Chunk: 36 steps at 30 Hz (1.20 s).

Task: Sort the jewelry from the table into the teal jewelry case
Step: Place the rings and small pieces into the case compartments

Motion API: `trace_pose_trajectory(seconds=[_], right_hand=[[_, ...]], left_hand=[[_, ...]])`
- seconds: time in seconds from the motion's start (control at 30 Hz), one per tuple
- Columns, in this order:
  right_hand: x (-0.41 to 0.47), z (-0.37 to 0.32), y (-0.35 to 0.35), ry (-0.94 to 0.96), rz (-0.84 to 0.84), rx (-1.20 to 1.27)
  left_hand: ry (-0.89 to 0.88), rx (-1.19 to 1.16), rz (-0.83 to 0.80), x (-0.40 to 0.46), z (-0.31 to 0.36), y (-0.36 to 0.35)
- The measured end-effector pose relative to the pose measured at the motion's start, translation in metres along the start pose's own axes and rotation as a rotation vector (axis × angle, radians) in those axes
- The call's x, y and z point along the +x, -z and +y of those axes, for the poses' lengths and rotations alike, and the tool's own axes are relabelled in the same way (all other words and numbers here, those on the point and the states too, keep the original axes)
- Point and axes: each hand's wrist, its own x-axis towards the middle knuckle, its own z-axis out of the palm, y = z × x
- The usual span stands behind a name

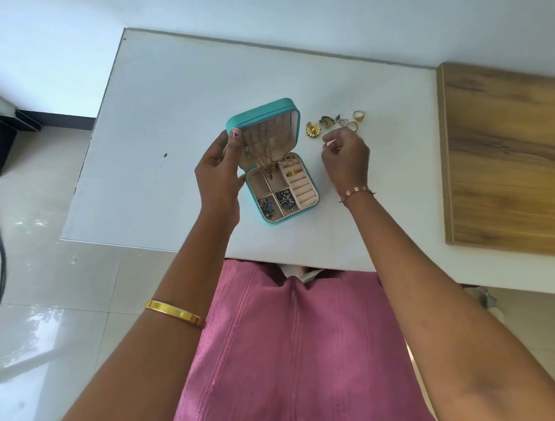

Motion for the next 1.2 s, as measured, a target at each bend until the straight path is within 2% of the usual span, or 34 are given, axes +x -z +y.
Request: trace_pose_trajectory(seconds=[0.1,0.13,0.2,0.27,0.37,0.43,0.5,0.57,0.73,0.83,0.93,1.0,1.1,1.2], right_hand=[[0.009,-0.011,0.015,-0.516,0.068,0.957],[0.012,-0.009,0.020,-0.607,0.086,1.132],[0.020,-0.005,0.030,-0.691,0.081,1.189],[0.025,-0.002,0.033,-0.665,0.018,1.104],[0.036,-0.004,0.027,-0.606,0.008,0.844],[0.047,-0.003,0.022,-0.437,0.037,0.508],[0.055,0.002,0.014,-0.204,0.007,0.051],[0.056,0.004,0.011,-0.129,-0.008,-0.215],[0.054,0.002,0.008,-0.009,0.018,-0.521],[0.050,0.003,0.008,0.024,0.011,-0.536],[0.045,0.004,0.006,0.012,0.041,-0.344],[0.039,-0.001,0.006,-0.035,0.055,-0.132],[0.021,-0.015,0.013,-0.293,0.040,0.471],[-0.009,-0.028,0.022,-0.537,-0.087,1.176]], left_hand=[[0.004,0.001,0.001,0.001,0.000,0.001],[0.004,0.003,0.001,0.001,-0.001,0.001],[0.002,0.007,0.004,0.002,-0.001,0.000],[0.003,0.000,0.013,0.002,-0.001,-0.001],[0.021,-0.023,0.023,0.003,0.001,-0.002],[0.024,-0.024,0.025,0.004,0.002,-0.003],[0.018,-0.017,0.016,0.004,0.002,-0.003],[0.009,-0.008,0.003,0.004,0.001,-0.003],[0.006,0.003,-0.010,0.004,0.000,-0.001],[0.004,0.010,-0.014,0.004,-0.001,-0.001],[0.005,0.011,-0.012,0.004,-0.001,-0.001],[0.006,0.014,-0.020,0.004,-0.001,-0.001],[0.006,0.023,-0.044,0.002,-0.001,0.001],[0.010,0.028,-0.056,0.002,-0.002,0.003]])
